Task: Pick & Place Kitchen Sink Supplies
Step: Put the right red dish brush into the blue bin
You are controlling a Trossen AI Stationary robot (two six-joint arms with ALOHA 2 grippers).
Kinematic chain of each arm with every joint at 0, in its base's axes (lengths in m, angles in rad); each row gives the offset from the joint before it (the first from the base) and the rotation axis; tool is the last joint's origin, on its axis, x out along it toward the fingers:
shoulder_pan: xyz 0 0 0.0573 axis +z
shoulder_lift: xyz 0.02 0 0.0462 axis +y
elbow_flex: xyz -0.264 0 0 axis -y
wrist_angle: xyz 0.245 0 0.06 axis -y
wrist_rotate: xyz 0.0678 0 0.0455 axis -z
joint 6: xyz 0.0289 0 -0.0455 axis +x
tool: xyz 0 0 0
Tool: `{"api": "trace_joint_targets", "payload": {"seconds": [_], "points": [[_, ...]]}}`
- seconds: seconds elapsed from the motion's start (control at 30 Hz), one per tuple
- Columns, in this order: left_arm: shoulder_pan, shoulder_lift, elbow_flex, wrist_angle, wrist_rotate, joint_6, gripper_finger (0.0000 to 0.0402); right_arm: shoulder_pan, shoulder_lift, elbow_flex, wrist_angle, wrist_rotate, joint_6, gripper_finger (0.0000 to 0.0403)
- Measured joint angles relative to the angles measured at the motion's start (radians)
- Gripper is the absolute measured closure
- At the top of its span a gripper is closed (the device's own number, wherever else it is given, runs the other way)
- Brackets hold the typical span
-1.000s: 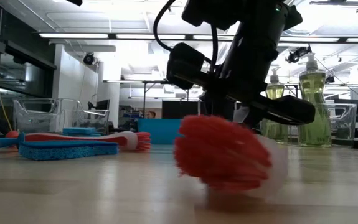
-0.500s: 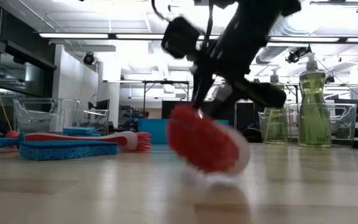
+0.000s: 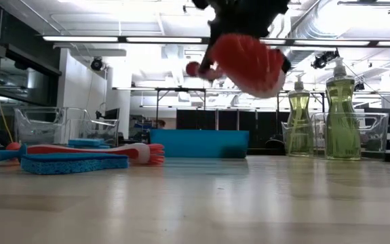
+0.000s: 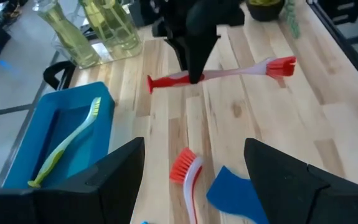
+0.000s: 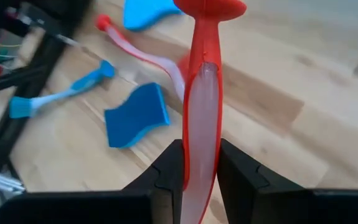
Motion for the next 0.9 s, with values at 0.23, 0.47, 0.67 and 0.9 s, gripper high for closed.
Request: {"api": "trace_joint_targets", "payload": {"seconds": [0.23, 0.47, 0.67, 0.9], "points": [[0.000, 0.003, 0.000, 0.000, -0.060, -0.087, 0.0131, -0.055, -0.116, 0.000, -0.002, -0.042, -0.185, 0.0336], [0.001, 0.020, 0.000, 0.001, -0.093, -0.191, 0.0131, -0.128, -0.211, 0.001, -0.012, -0.122, -0.362, 0.0336], [0.001, 0.034, 0.000, 0.008, -0.165, -0.253, 0.0131, -0.205, -0.265, 0.001, -0.045, -0.228, -0.483, 0.0336], [0.001, 0.034, 0.000, 0.051, -0.280, -0.283, 0.0131, -0.300, -0.297, 0.002, -0.053, -0.400, -0.618, 0.0336]]}}
